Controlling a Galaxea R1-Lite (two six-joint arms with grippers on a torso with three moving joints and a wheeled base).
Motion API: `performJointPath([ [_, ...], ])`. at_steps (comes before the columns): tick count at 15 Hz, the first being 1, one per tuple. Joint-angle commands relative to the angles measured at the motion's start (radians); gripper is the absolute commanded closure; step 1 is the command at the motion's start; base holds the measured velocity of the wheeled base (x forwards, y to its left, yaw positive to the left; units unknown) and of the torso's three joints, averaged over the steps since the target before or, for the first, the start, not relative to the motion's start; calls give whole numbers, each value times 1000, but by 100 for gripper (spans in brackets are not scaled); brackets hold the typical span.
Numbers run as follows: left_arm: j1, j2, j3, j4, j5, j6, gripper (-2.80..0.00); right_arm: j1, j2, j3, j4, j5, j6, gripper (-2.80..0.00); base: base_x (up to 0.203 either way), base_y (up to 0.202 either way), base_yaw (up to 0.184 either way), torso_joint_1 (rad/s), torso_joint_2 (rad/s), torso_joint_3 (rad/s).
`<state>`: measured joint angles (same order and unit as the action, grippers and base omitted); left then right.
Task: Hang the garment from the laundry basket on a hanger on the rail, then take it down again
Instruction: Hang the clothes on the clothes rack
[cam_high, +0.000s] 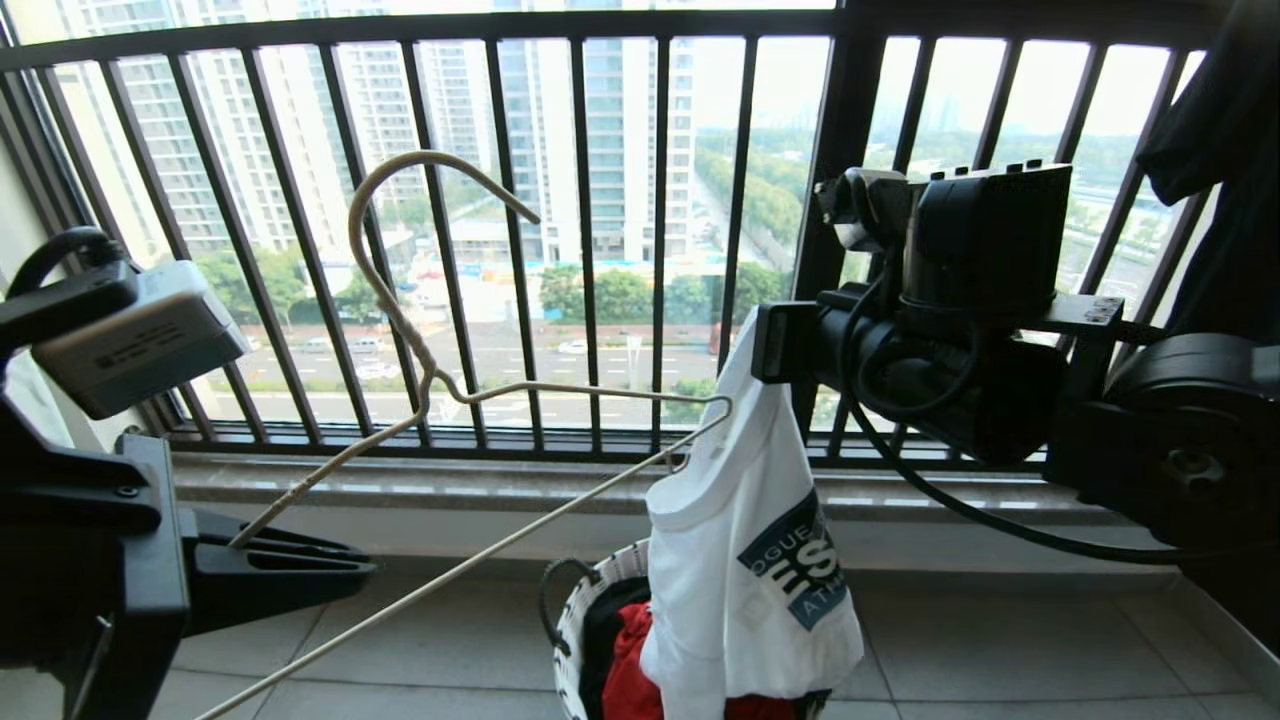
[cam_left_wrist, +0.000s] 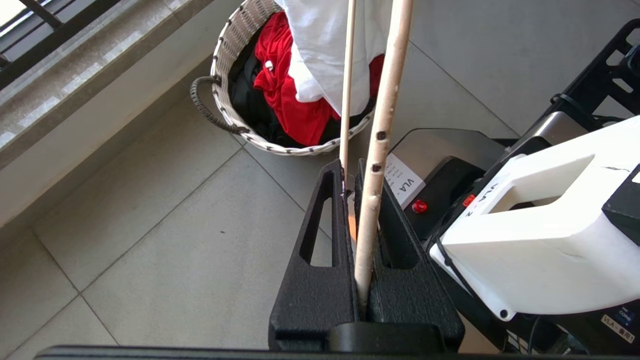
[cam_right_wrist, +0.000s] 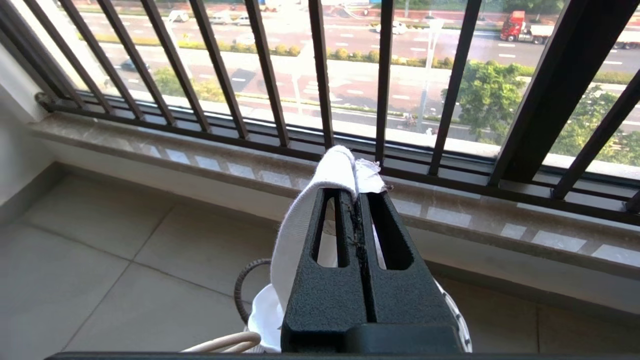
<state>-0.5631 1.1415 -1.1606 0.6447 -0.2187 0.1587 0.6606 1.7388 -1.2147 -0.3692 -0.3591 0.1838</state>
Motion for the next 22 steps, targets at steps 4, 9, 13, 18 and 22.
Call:
performJointPath([
  [4, -4, 14, 2, -3, 1, -3, 0, 52, -23, 5, 2, -1, 18, 0, 0, 0, 0, 0, 0, 0],
  [9, -3, 13, 30, -58, 5, -3, 0, 104, -53, 6, 56, -1, 46, 0, 0, 0, 0, 0, 0, 0],
  [13, -3, 23, 39, -68, 15, -1, 0, 139, -61, 6, 62, -1, 63, 0, 0, 0, 0, 0, 0, 0],
  [18, -29, 31, 71, -134, 18, -4, 0, 148, -48, -23, 62, -3, 116, 0, 0, 0, 0, 0, 0, 0],
  [22, -29, 37, 74, -184, 134, -22, 0, 92, -26, -82, 68, -39, 132, 0, 0, 0, 0, 0, 0, 0],
])
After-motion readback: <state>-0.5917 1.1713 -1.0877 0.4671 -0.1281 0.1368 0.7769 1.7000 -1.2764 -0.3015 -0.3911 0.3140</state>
